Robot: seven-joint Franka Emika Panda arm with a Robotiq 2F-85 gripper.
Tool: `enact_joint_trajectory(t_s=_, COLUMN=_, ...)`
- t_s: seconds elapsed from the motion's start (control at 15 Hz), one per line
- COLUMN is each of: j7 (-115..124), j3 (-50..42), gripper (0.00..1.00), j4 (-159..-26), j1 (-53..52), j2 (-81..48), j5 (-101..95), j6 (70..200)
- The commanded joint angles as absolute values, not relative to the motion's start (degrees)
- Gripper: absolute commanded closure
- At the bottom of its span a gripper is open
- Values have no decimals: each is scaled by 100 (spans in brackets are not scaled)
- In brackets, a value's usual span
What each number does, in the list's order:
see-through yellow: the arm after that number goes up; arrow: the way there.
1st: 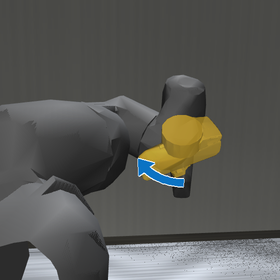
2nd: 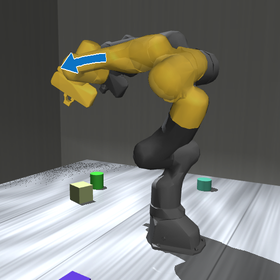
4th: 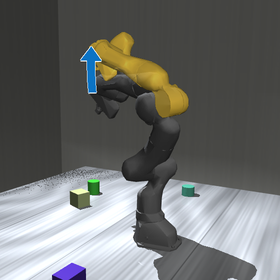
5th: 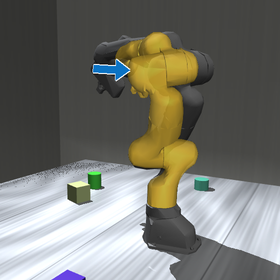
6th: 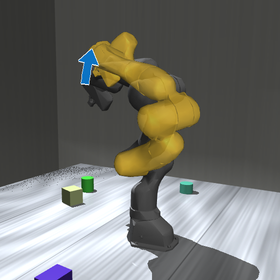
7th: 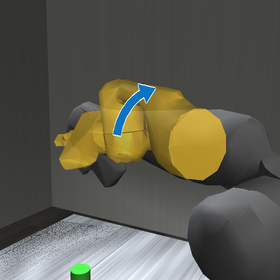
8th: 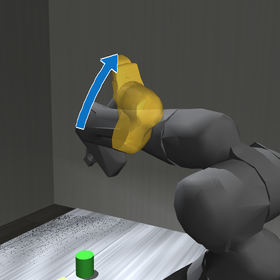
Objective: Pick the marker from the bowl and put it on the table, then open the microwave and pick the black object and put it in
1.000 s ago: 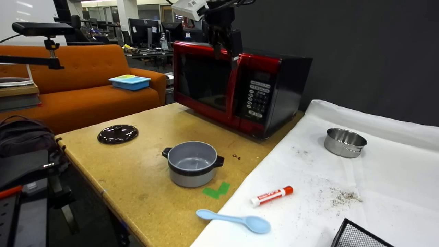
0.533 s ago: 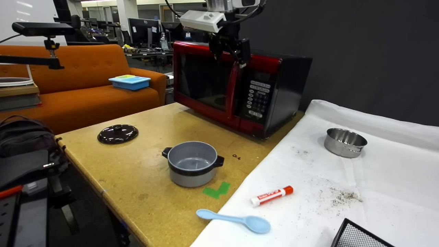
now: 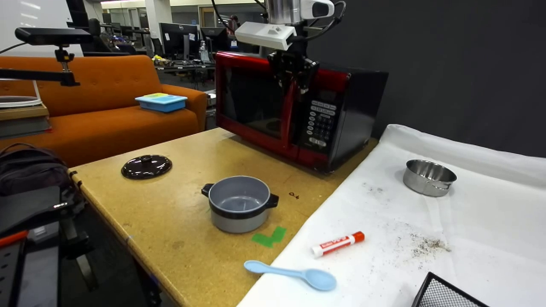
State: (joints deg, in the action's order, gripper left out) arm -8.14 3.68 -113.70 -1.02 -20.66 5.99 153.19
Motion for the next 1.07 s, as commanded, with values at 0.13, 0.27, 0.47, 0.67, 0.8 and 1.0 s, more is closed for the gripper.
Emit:
enact_joint_trajectory(t_s=0.13, j7=-1369, j3=727, gripper=91, j4=-11228, j1=170, j2=-2188, j5=911, j6=15249)
enact_joint_trajectory(t_s=0.27, j7=-1550, j3=771, gripper=93, j4=-11246, j1=201, j2=-2179, j5=922, j6=15237)
enact_joint_trajectory(t_s=0.47, j7=-1387, j3=686, gripper=93, j4=-11361, j1=121, j2=-2091, j5=781, j6=15276)
enact_joint_trajectory(t_s=0.67, j7=-1183, j3=595, gripper=93, j4=-11610, j1=73, j2=-1922, j5=725, j6=15383)
enact_joint_trajectory(t_s=0.8, j7=-835, j3=463, gripper=93, j4=-11886, j1=-39, j2=-1764, j5=595, j6=15642)
enact_joint_trajectory(t_s=1.0, j7=-315, j3=293, gripper=93, j4=-12346, j1=-192, j2=-1586, j5=388, j6=16231)
